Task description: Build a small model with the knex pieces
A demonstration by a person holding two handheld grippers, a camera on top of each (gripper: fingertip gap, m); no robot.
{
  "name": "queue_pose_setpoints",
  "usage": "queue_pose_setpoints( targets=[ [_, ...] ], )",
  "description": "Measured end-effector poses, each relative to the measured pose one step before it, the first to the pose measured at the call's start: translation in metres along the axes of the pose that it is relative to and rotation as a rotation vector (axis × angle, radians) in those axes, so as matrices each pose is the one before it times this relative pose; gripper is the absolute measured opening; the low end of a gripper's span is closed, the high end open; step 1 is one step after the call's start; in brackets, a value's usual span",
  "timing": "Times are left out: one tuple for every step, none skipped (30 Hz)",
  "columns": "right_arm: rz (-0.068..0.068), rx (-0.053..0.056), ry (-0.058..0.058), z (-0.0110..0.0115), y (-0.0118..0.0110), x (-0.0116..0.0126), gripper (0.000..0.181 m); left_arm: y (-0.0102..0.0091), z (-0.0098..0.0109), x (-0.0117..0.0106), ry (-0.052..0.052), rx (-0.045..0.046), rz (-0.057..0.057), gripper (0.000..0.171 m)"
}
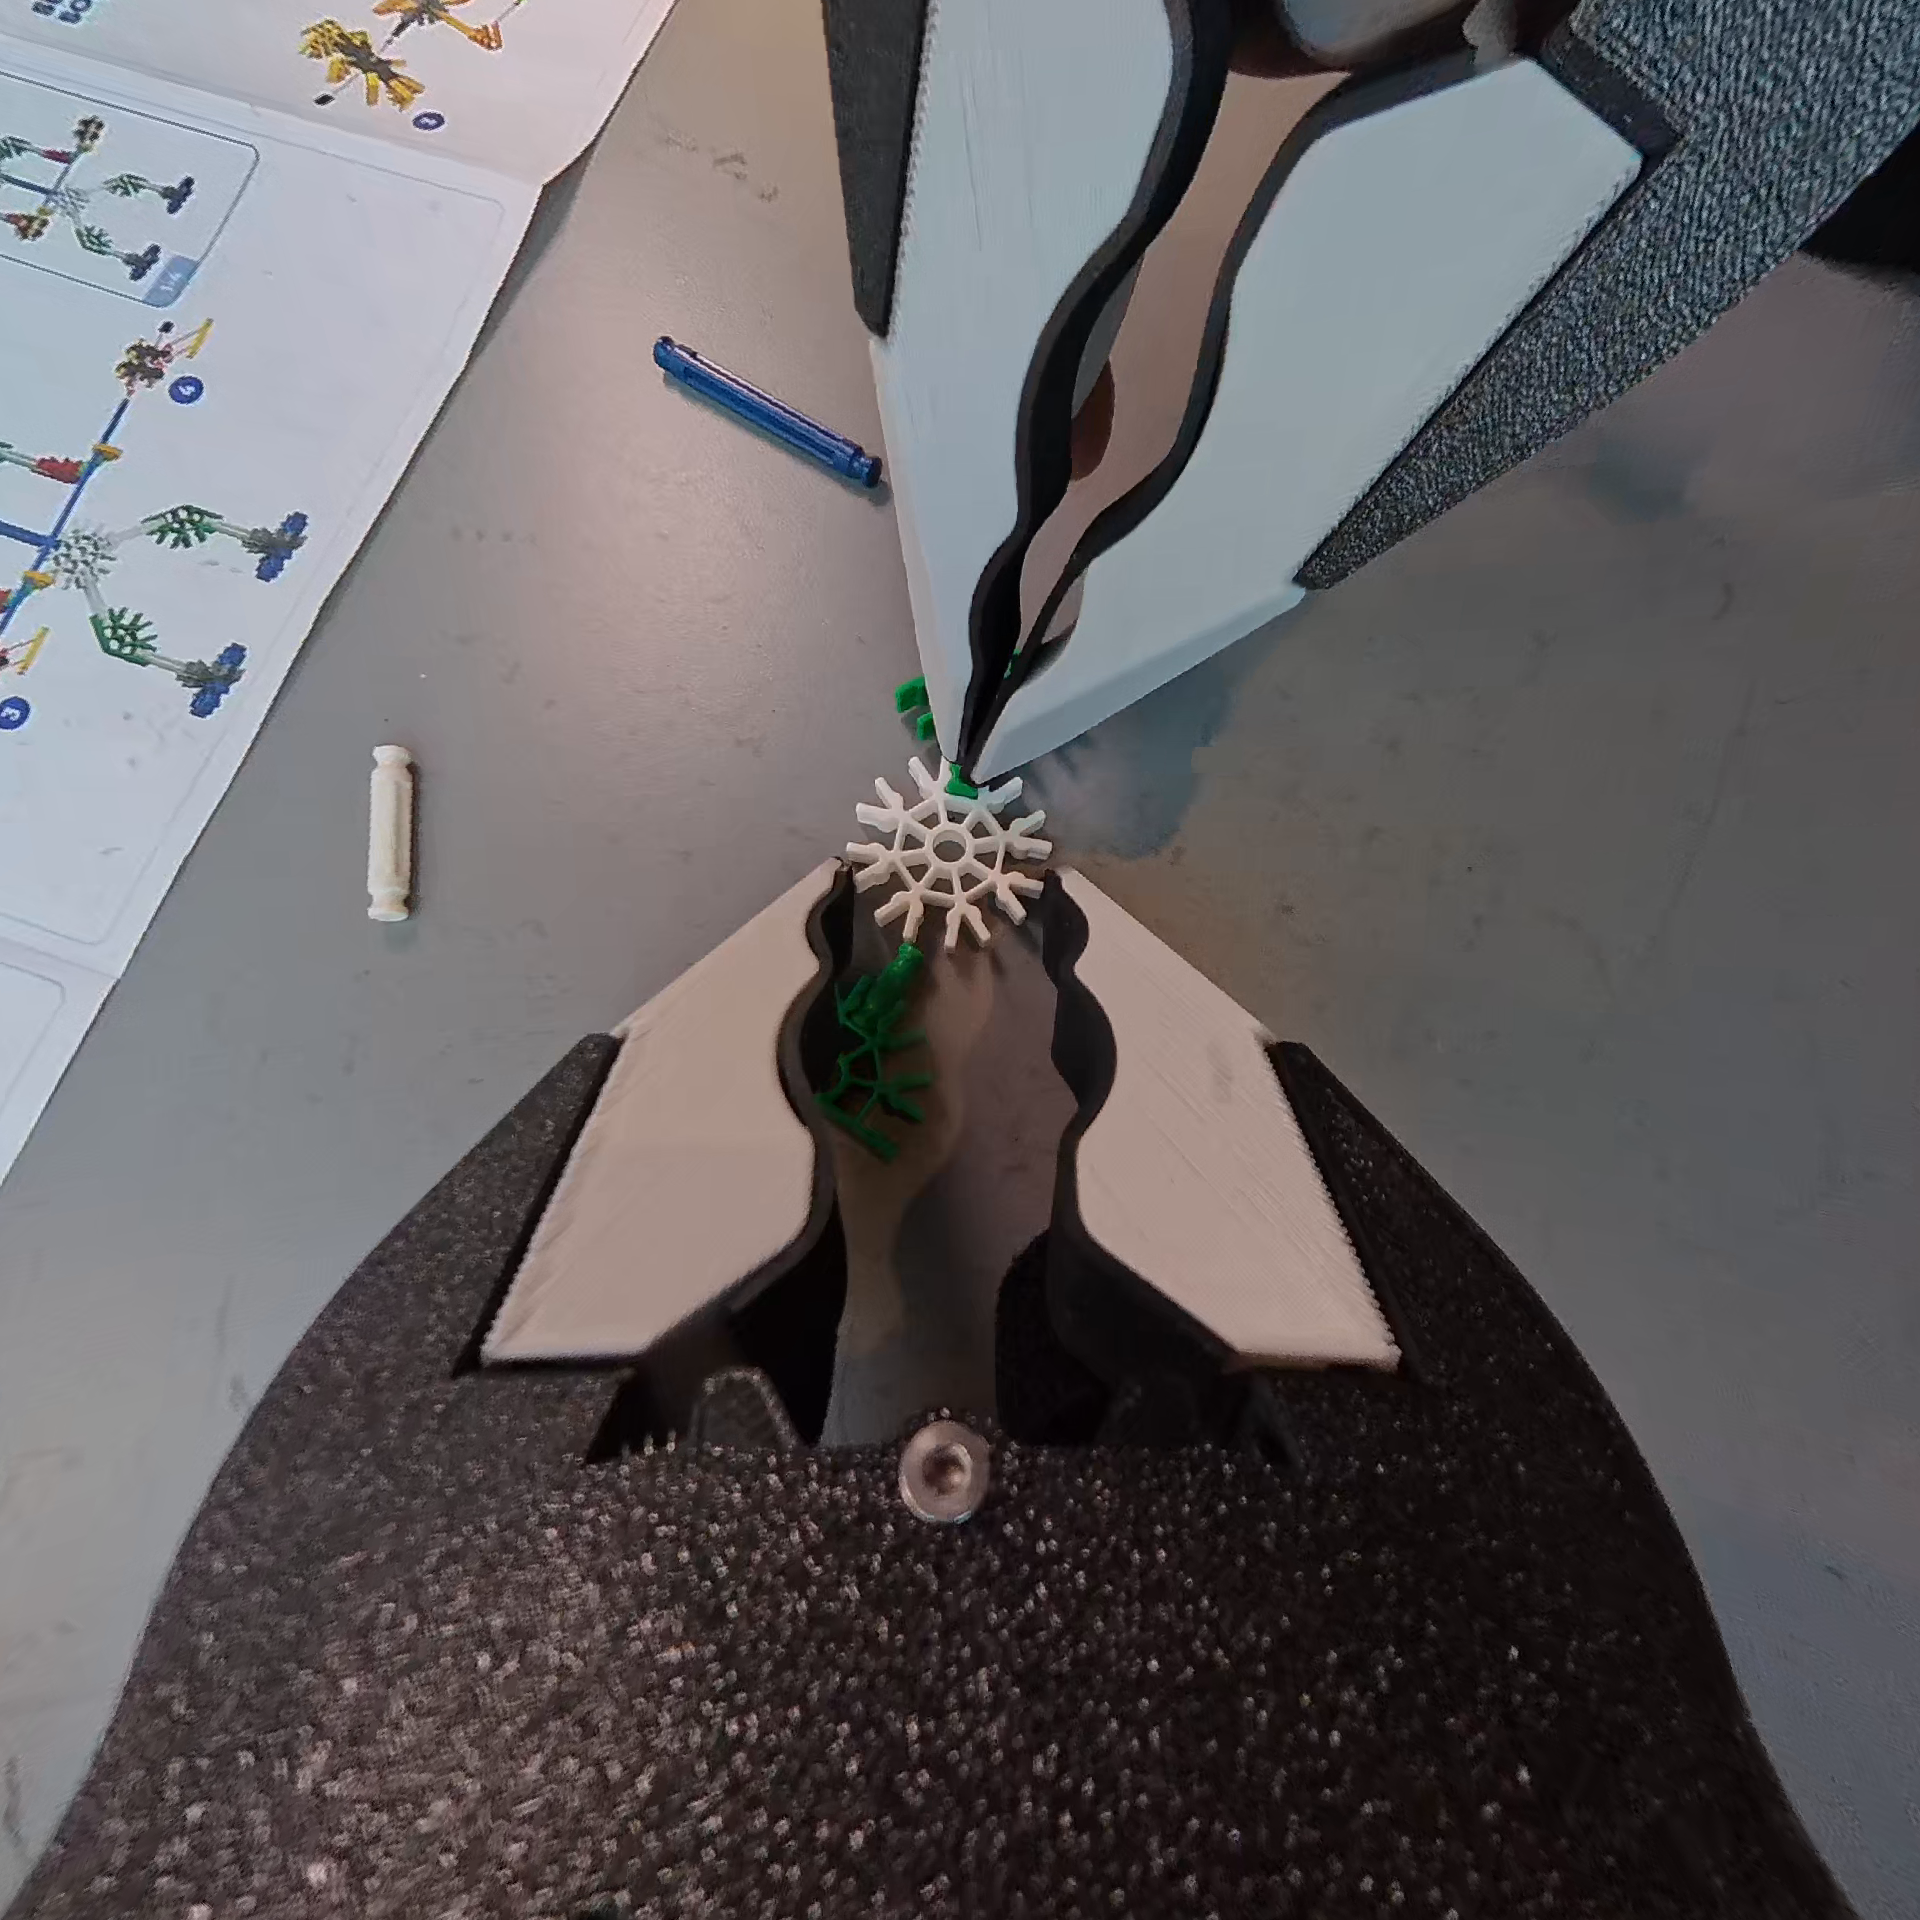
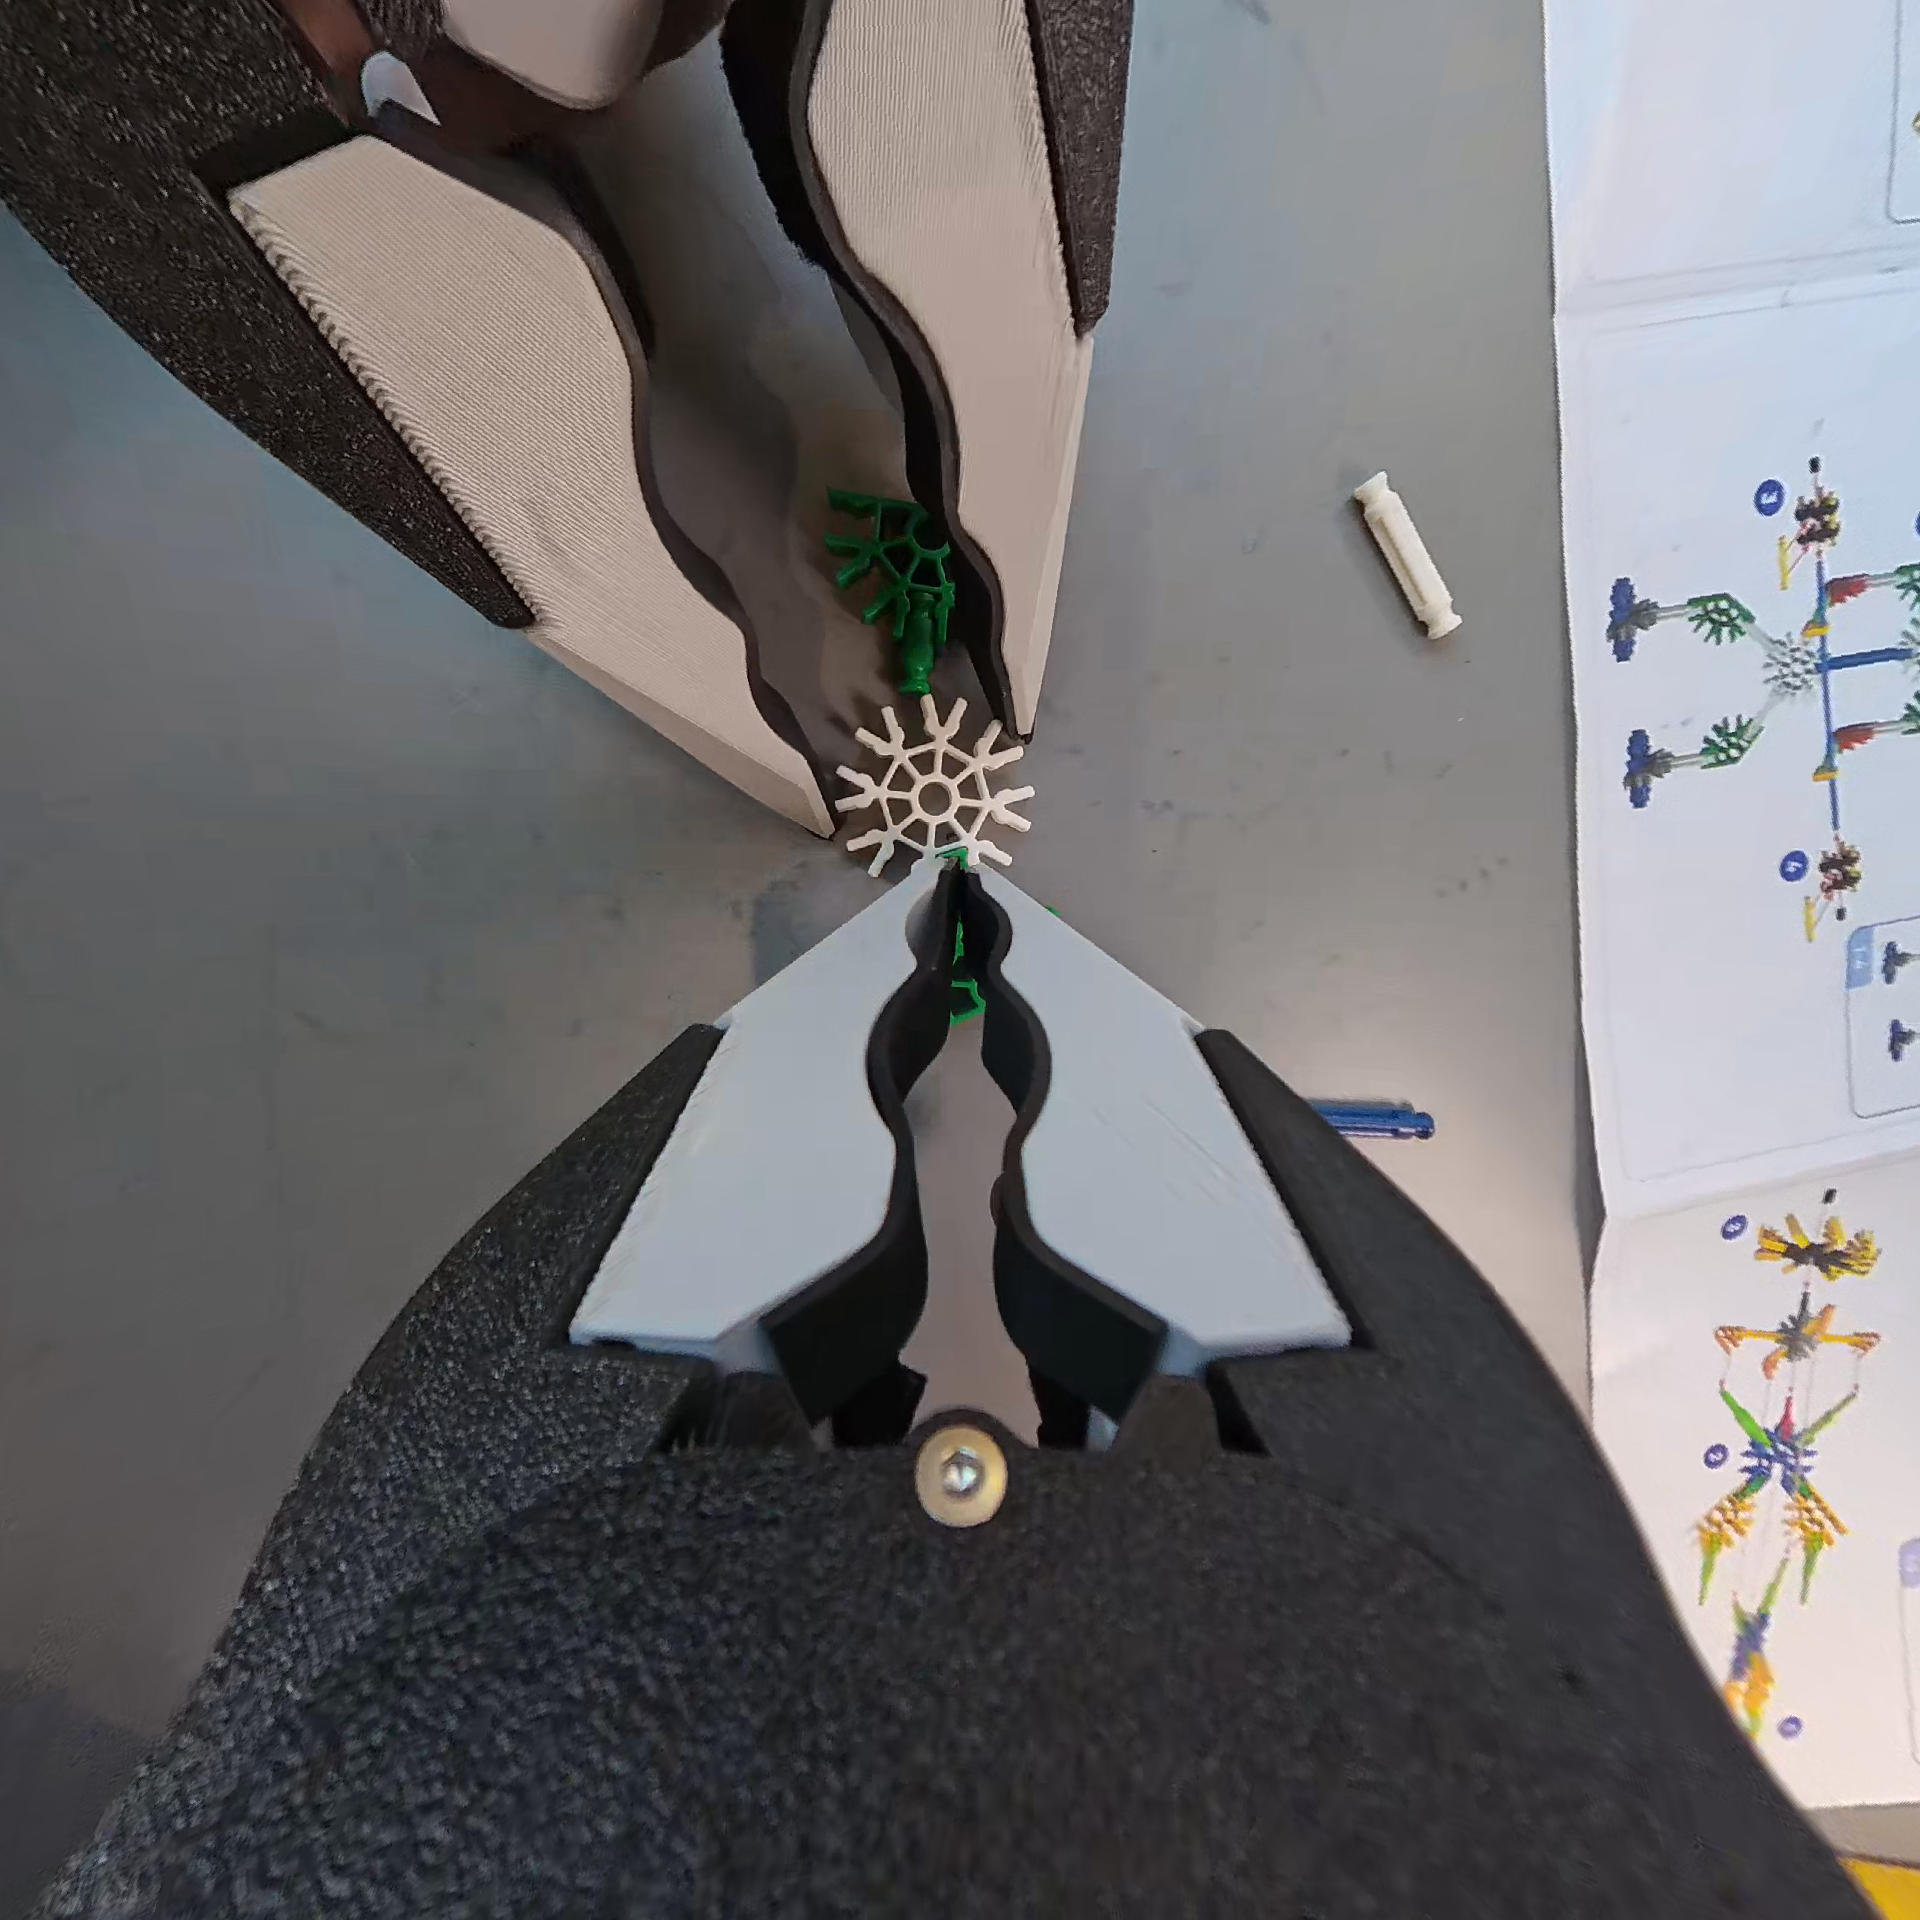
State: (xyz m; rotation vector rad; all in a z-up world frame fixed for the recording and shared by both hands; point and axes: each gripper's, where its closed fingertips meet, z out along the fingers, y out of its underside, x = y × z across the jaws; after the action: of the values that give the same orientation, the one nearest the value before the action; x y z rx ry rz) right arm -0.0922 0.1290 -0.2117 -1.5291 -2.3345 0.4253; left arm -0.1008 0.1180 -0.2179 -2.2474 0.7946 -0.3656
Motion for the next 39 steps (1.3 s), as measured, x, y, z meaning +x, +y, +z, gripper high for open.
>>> queue_pose_setpoints(
  targets=[
    [-0.014,-0.0206,-0.0066,0.00016,-0.00006,-0.0002,0.0,0.00004,-0.00004,0.00001,0.0001,0.00197,-0.0014,0.035],
    [-0.0167,-0.0195,-0.0064,0.00018,-0.00009,-0.00033,0.0,-0.00004,-0.00003,-0.00006,0.0004,0.00279,-0.0009,0.035],
    [-0.0173,-0.0161,-0.0053,0.00026,-0.00007,-0.00011,0.0,0.00004,0.00001,-0.00008,0.001,0.00308,-0.0007,0.035],
    [-0.0135,-0.0129,-0.0053,0.00017,-0.00028,-0.00005,0.0,-0.00004,-0.00003,-0.00004,0.0016,0.0027,-0.0009,0.035],
    [-0.0115,-0.0088,-0.0048,0.00023,-0.00003,-0.00017,0.0,-0.00001,-0.00002,-0.00007,0.0019,0.00208,-0.0008,0.035],
    [-0.0066,-0.0054,-0.0057,0.00007,-0.00013,-0.00006,0.0,0.00001,0.0,-0.00009,0.0016,0.00168,0.0001,0.035],
    [-0.0048,-0.0018,-0.0067,0.00031,-0.00025,-0.00007,0.0,-0.0001,-0.00003,-0.00011,0.0011,0.00162,0.0003,0.035],
    [-0.0017,-0.0061,-0.0085,0.0024,0.00072,-0.00076,0.0,-0.00008,0.00004,-0.00001,0.0008,0.00238,-0.0007,0.035],
    [0.0032,0.0087,-0.009,0.00001,-0.00173,-0.00047,0.0,-0.00003,0.00006,-0.00012,0.001,0.00315,-0.001,0.035],
    [-0.0031,0.0012,-0.0033,0.00002,-0.00052,0.00004,0.0,0.00008,-0.00008,-0.0001,0.0012,0.00341,-0.0001,0.035],
    [0.0034,0.0011,-0.0013,0.00002,0.00036,-0.00013,0.0,0.00001,-0.00004,-0.00006,0.0012,0.00393,-0.0007,0.035],
    [0.0051,0.0078,-0.0021,-0.00008,0.00022,-0.00005,0.0,0.00008,-0.00008,-0.00003,0.0008,0.00342,-0.0018,0.035],
    [0.0123,0.0179,-0.0067,-0.00015,-0.00013,-0.00001,0.0,0.00005,-0.00006,-0.00001,-0.0001,0.00181,-0.0014,0.035],
    [0.0219,0.0278,-0.0092,-0.00007,-0.0003,0.0002,0.0,0.0,-0.00003,-0.00007,-0.001,0.00036,-0.0001,0.035],
    [0.0248,0.0345,-0.0051,-0.0001,-0.0003,0.00043,0.0,0.00007,-0.00009,-0.00005,-0.0012,0.00025,0.0,0.035],
    [0.0186,0.0382,0.0022,-0.00031,-0.00018,0.00048,0.0,0.00005,0.0,-0.00003,-0.0003,0.00115,-0.0015,0.035],
    [0.0097,0.0415,0.0082,-0.00039,-0.0002,0.00057,0.0,0.00003,-0.00002,0.00006,0.0007,0.00156,-0.0019,0.035],
    [0.013,0.0484,0.0074,-0.00063,-0.00051,0.00047,0.0,-0.00003,0.00003,0.00007,0.0017,0.00157,-0.001,0.035],
    [0.031,0.0648,0.0022,-0.00132,-0.00284,0.00047,0.004,-0.00015,0.00005,0.00019,0.0019,0.00139,-0.0001,0.035],
    [0.0335,0.0763,-0.0061,-0.00278,-0.0051,0.00009,0.013,-0.00011,0.00005,0.00006,0.0009,0.00076,0.0009,0.035],
    [0.0244,0.0684,-0.0001,-0.00399,-0.00488,0.0011,0.02,0.00014,-0.00005,0.00002,0.0013,0.00051,0.0009,0.035],
    [0.0094,0.0478,0.006,-0.00419,-0.00293,0.00191,0.025,0.00002,-0.00007,0.00008,0.0022,0.00032,-0.001,0.035],
    [-0.0063,0.0326,0.0171,-0.00375,-0.00163,0.00323,0.027,-0.00007,-0.00011,0.00003,0.0026,-0.00007,-0.0023,0.035],
    [-0.0173,0.0289,0.0165,-0.0029,-0.00153,0.00243,0.029,-0.00017,-0.00013,0.00005,0.0025,-0.00014,-0.0017,0.035],
    [-0.0139,0.0279,0.0117,-0.00181,-0.00178,0.00138,0.03,-0.00016,-0.00014,0.00011,0.0027,-0.00013,-0.0002,0.035],
    [-0.0019,0.0251,0.0067,-0.00091,-0.00185,0.00095,0.031,-0.00015,-0.00023,-0.00021,0.0017,0.00064,-0.0007,0.035],
    [0.0041,0.0245,-0.0006,-0.00041,-0.00175,-0.00015,0.033,-0.00055,-0.00082,-0.00092,-0.001,0.00371,-0.0014,0.036],
    [0.0039,0.0198,-0.0041,-0.00056,-0.00129,-0.00076,0.034,-0.00126,-0.00172,-0.00117,0.0006,0.00889,-0.0012,0.039],
    [0.0,0.0153,0.0006,-0.00064,-0.00075,0.00003,0.034,-0.00206,-0.00281,-0.00105,0.0042,0.01329,-0.0041,0.041],
    [0.0003,0.0094,0.0033,-0.00078,0.00023,0.00063,0.035,-0.00276,-0.00394,-0.00191,0.0004,0.01625,-0.0085,0.042],
    [0.0054,0.0052,0.0019,-0.00112,0.00013,0.00073,0.036,-0.00276,-0.00447,-0.00317,-0.0054,0.01653,-0.0107,0.042],
    [0.005,0.0078,0.0039,-0.00149,-0.00073,0.001,0.039,-0.00183,-0.00472,-0.00372,-0.0088,0.01132,-0.0105,0.042],
    [0.0048,0.012,0.0052,-0.00176,-0.00123,0.00126,0.04,-0.00019,-0.00423,-0.00436,-0.0119,0.00325,-0.0086,0.042],
    [0.0056,0.0095,0.0072,-0.00166,-0.00096,0.00167,0.041,0.00166,-0.00349,-0.00447,-0.0119,-0.00441,-0.0055,0.042],
    [0.0023,0.0041,0.0048,-0.00155,0.00018,0.00122,0.041,0.00298,-0.0027,-0.00396,-0.0093,-0.01019,-0.0031,0.042],
    [-0.0011,-0.0004,0.0034,-0.0013,0.00093,0.00085,0.042,0.00368,-0.0018,-0.00378,-0.01,-0.01247,0.0001,0.042],
    [-0.0031,-0.0005,0.0051,-0.00121,0.00076,0.00098,0.042,0.00368,-0.00123,-0.00382,-0.0139,-0.01218,0.0046,0.04],
    [-0.0036,-0.0013,0.0047,-0.00089,0.00088,0.00094,0.041,0.00349,-0.00098,-0.0032,-0.0124,-0.01285,0.0088,0.039],
    [-0.0033,-0.0033,0.0045,-0.00073,0.0011,0.00097,0.041,0.00316,-0.00103,-0.00177,-0.0067,-0.0138,0.011,0.038]
  ],
)
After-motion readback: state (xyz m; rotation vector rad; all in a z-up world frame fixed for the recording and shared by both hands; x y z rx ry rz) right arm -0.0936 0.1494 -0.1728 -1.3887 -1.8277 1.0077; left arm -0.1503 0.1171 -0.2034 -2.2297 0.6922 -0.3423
